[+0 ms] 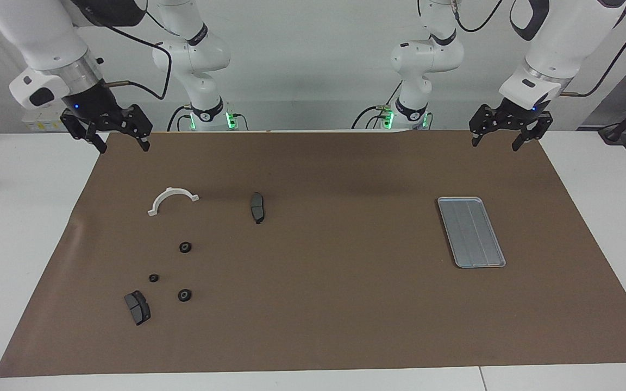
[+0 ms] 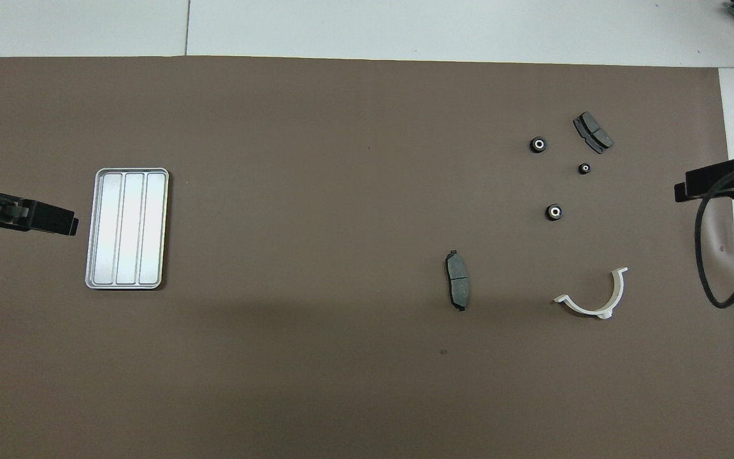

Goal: Place bearing gear from tray to pile

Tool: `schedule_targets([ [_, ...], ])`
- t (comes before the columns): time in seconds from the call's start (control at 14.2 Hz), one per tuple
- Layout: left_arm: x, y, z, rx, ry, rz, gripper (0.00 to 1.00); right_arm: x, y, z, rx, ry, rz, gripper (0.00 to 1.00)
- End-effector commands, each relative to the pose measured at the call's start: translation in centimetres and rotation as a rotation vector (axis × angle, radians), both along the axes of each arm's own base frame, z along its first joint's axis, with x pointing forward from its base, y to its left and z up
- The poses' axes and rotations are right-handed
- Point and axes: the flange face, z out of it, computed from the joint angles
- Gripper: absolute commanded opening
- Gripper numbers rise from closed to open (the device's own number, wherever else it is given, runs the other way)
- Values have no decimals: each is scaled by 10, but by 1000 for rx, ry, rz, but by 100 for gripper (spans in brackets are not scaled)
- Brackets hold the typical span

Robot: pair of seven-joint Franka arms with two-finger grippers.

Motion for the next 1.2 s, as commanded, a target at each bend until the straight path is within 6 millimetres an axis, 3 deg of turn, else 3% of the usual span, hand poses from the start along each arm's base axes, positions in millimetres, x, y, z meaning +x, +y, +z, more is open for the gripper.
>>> schedule_targets([
  [0.0,-8,1,1,-3,5,13,100,-4,27,17,2,-10,40,100],
  [0.64,-8,1,1,-3,5,13,100,-15,26,12,-12,46,21,100],
  [0.92,-8,2,1,-3,5,14,100,-17,6,11,-12,43,-10,100],
  [0.99,-8,2,1,-3,5,13,100,-17,-8,9,-10,44,-25,100],
  [1.13,-8,1,1,-3,5,13,100,-19,-9,9,-9,43,16,100],
])
